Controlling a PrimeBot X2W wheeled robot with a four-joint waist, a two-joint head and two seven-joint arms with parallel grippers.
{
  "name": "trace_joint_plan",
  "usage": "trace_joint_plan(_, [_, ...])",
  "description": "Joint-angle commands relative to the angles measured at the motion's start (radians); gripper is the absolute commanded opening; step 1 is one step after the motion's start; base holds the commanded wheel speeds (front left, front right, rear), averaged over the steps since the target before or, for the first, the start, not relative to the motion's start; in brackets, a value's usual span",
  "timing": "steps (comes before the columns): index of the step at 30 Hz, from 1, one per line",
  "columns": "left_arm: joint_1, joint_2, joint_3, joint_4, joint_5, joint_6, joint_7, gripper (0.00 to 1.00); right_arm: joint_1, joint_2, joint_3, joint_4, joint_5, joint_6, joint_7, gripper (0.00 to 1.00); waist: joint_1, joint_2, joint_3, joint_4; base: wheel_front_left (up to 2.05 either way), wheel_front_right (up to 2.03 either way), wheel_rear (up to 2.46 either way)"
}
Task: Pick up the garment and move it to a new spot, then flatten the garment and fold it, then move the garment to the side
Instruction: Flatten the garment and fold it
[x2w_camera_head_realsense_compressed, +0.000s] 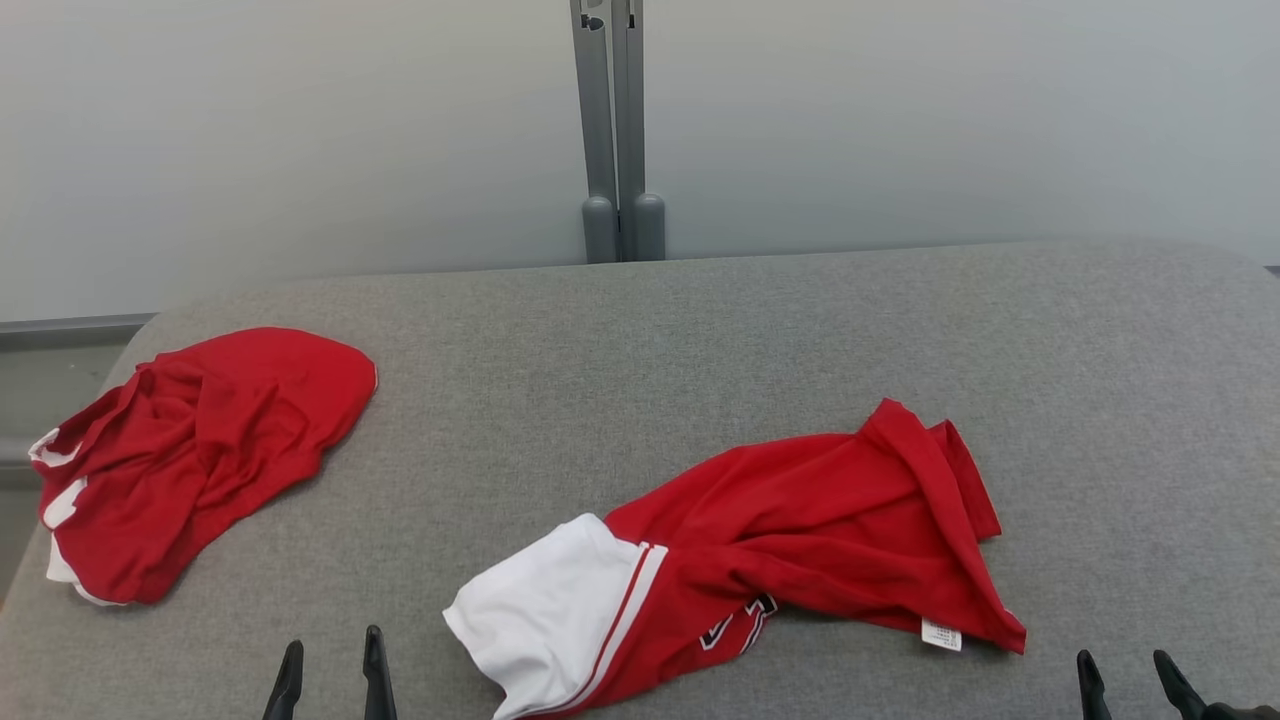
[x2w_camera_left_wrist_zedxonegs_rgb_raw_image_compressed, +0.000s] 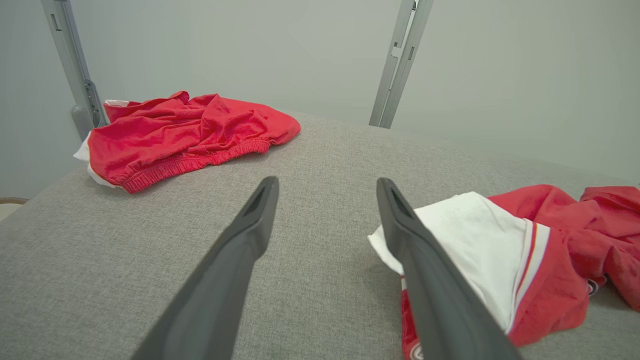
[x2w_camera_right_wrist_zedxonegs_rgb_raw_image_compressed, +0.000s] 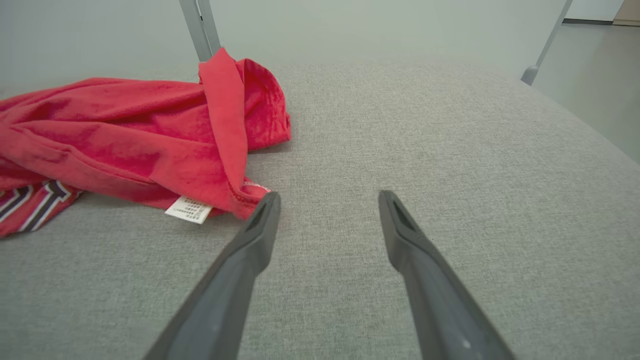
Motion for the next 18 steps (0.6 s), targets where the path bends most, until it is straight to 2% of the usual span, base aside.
trace_joint_plan(1, [0.012, 0.003, 0.003, 0.000, 0.003, -0.003, -0.001, 1.00, 0.006, 0.008, -0.006, -0.013, -0.005, -0.001, -0.003, 1.00, 0.0000, 0.0000, 0.001, -0.001, 0.00, 0.00, 0.00])
trace_joint_plan(18, [0.015, 0.003, -0.004, -0.003, -0.008, 0.007, -0.001, 1.00, -0.016, 0.007, 0.029, -0.059, -0.026, -0.001, -0.003, 1.00, 0.0000, 0.0000, 0.003, 0.011, 0.00, 0.00, 0.00])
